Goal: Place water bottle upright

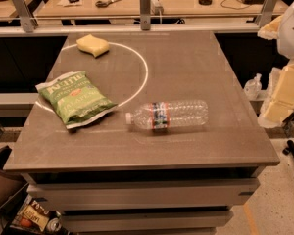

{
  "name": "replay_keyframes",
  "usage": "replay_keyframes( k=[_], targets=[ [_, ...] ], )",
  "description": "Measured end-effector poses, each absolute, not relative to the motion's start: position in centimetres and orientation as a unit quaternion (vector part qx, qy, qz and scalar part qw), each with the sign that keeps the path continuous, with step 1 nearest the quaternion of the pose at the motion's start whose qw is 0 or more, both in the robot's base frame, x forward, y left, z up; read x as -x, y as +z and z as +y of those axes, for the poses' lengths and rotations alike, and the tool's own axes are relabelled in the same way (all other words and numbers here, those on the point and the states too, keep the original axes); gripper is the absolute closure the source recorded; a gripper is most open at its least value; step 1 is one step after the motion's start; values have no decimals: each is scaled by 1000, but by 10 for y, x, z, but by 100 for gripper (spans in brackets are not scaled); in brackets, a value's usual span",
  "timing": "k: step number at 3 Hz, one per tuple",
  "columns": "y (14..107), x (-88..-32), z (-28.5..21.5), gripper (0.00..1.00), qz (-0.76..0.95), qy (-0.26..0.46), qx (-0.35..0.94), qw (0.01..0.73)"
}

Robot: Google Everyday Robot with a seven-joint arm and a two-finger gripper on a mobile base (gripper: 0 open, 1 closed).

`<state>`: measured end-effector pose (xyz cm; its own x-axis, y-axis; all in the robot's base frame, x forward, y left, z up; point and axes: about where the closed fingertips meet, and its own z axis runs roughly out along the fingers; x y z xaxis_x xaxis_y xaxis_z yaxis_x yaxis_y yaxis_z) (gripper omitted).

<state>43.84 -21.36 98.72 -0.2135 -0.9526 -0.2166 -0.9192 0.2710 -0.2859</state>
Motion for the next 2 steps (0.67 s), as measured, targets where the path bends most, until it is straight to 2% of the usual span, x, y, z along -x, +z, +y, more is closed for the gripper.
replay_keyframes(
  k=[1,2],
  targets=[
    [987,-441,-210,0,776,-47,604,177],
    [965,-460,-183,0,764,-23,621,175]
  ],
)
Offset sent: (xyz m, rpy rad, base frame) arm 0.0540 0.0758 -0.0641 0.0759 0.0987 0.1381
